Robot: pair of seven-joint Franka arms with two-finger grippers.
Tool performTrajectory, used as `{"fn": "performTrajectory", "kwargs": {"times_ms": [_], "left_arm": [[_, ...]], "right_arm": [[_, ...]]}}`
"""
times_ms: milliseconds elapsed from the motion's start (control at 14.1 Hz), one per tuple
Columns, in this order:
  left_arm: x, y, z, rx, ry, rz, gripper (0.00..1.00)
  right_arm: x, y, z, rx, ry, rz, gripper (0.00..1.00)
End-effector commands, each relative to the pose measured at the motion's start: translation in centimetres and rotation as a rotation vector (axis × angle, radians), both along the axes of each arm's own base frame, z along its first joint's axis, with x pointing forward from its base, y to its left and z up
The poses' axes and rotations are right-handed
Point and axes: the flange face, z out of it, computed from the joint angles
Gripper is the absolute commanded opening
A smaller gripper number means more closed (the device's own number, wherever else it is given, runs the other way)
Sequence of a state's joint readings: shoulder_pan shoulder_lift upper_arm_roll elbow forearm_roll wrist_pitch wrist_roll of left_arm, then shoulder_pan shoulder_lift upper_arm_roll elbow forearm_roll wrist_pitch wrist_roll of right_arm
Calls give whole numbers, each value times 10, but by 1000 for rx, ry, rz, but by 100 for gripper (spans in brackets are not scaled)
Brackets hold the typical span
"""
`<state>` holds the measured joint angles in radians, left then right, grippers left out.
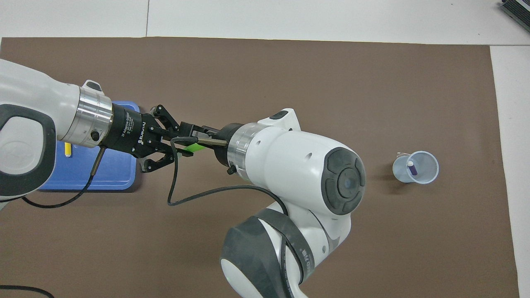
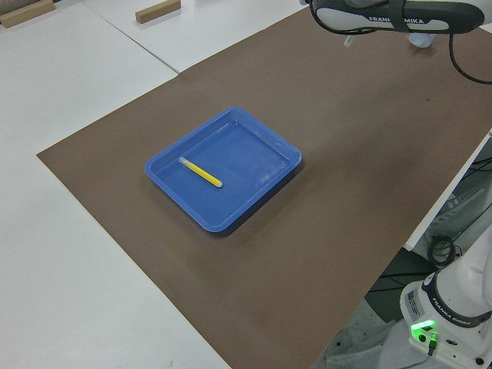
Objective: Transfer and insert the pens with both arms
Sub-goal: 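Grasp the green pen with the right gripper from the left gripper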
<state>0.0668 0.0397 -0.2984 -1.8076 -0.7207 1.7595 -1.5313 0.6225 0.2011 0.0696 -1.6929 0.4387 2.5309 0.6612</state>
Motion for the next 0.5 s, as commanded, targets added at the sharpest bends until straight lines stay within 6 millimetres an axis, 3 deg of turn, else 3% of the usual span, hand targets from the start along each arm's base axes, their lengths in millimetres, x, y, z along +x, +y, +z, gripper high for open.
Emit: {"fn": "performTrajectory", "kwargs": {"times_ms": [0,284,426], "left_arm": [[-11,0,6,-9,13,7,0],[-10,0,6,-15,14,10,0],[-11,0,6,-15,15,9,0]], "right_arm": [[-2,1,1,-13,13,20,78],[-3,1,-2,-17,18,20,77],[-4,2,-1,-16,17,22,68]]}}
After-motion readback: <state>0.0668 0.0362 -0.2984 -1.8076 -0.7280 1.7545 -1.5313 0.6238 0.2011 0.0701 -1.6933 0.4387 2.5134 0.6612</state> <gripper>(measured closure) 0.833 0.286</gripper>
